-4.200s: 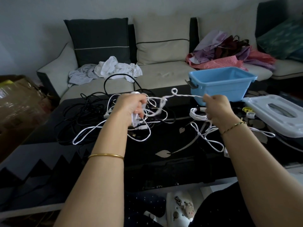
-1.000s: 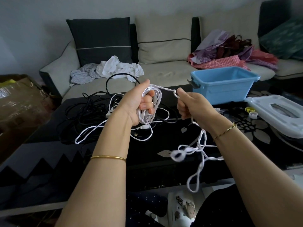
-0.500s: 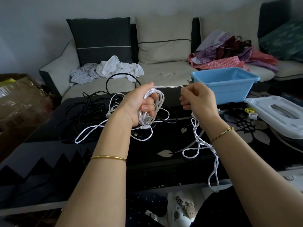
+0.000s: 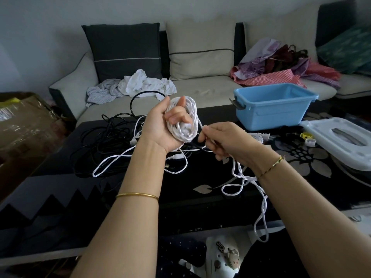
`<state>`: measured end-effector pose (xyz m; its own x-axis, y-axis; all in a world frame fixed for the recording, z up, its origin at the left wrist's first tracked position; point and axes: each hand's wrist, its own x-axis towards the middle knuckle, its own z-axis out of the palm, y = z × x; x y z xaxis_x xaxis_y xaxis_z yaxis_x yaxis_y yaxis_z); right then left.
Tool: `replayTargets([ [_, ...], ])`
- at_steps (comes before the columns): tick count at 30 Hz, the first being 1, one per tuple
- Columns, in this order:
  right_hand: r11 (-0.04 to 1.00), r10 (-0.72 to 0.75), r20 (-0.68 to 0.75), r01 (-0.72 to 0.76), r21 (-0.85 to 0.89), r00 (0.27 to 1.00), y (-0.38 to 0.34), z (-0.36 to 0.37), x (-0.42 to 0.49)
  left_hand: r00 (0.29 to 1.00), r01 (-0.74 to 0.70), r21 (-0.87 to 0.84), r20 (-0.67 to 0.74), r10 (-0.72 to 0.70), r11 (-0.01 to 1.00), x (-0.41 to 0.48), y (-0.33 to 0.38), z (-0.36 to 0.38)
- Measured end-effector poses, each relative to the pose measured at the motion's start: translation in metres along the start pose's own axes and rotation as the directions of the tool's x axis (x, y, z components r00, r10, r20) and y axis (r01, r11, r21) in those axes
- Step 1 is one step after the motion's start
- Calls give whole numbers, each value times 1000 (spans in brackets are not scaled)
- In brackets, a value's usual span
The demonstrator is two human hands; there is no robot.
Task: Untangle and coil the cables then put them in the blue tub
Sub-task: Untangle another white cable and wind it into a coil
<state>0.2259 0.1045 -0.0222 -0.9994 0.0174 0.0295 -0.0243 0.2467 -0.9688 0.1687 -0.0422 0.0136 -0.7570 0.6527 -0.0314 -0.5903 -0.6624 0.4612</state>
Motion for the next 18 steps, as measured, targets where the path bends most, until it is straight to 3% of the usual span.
replayTargets([
  [6,984,64,178,-32,-177,982,0,10,-6,970,-240,-38,-55,237,970,8,2,-2],
  [9,966,105,307,-24,-257,946,-8,10,-11,928,-338,142,-113,354,930,12,-2,-2],
  [12,966,114,349,-22,-258,930,-17,6,-16,866,-387,386,-159,474,837,18,-4,-6],
  [14,968,109,348,-19,-252,931,-23,1,-20,808,-373,627,-142,571,684,23,-5,-12],
  [16,962,93,327,-1,-272,940,-27,-5,-22,755,-310,854,-45,655,417,23,-8,-15],
  [18,946,50,274,42,-320,960,-30,-9,-24,745,-231,965,96,660,120,19,-14,-12],
])
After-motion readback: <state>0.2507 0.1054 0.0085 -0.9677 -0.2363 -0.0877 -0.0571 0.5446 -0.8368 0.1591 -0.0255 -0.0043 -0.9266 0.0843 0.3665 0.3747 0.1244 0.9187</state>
